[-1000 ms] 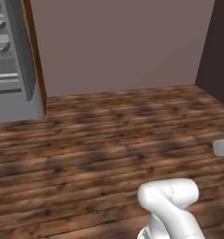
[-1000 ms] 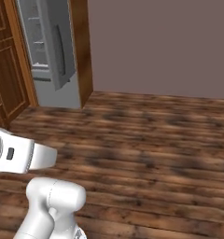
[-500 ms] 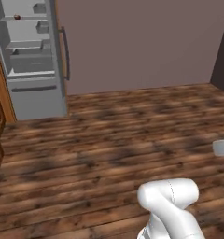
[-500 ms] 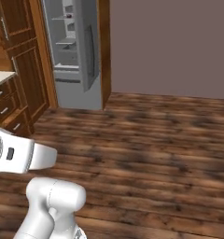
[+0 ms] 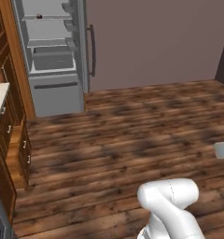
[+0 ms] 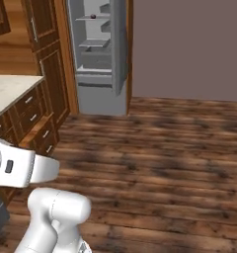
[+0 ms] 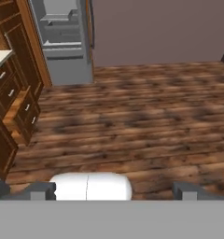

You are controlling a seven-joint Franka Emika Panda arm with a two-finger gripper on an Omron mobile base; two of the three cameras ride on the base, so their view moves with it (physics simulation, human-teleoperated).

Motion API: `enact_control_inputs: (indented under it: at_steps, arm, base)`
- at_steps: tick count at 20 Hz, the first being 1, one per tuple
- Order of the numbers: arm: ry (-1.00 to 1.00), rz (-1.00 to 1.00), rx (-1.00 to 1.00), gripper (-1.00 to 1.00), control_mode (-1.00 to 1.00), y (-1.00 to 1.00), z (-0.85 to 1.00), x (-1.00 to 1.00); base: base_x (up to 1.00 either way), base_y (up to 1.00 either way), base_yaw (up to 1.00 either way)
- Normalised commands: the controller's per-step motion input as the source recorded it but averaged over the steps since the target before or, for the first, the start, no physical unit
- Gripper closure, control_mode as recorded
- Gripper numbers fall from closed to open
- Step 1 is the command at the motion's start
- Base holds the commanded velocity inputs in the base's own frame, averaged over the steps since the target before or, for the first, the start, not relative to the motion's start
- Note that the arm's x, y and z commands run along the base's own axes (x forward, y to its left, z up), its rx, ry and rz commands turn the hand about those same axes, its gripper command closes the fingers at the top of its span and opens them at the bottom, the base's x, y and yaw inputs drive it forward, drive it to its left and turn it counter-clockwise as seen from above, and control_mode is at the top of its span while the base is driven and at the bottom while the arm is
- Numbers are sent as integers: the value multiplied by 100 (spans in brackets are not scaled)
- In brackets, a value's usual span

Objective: Take the cupcake and cake from the fridge and place them on the empty tray on the dining counter.

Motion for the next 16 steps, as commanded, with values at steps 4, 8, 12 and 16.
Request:
enact_control_inputs:
  at_steps: [4, 8, 12, 16]
  arm:
    - [0, 0, 0, -100, 100, 0, 0, 0]
    - [0, 0, 0, -100, 100, 0, 0, 0]
    - [0, 0, 0, -100, 100, 0, 0, 0]
    - [0, 0, 0, -100, 100, 0, 0, 0]
  base:
    - [100, 28, -2]
    - [100, 3, 3]
    - [100, 27, 1]
    - [100, 47, 0]
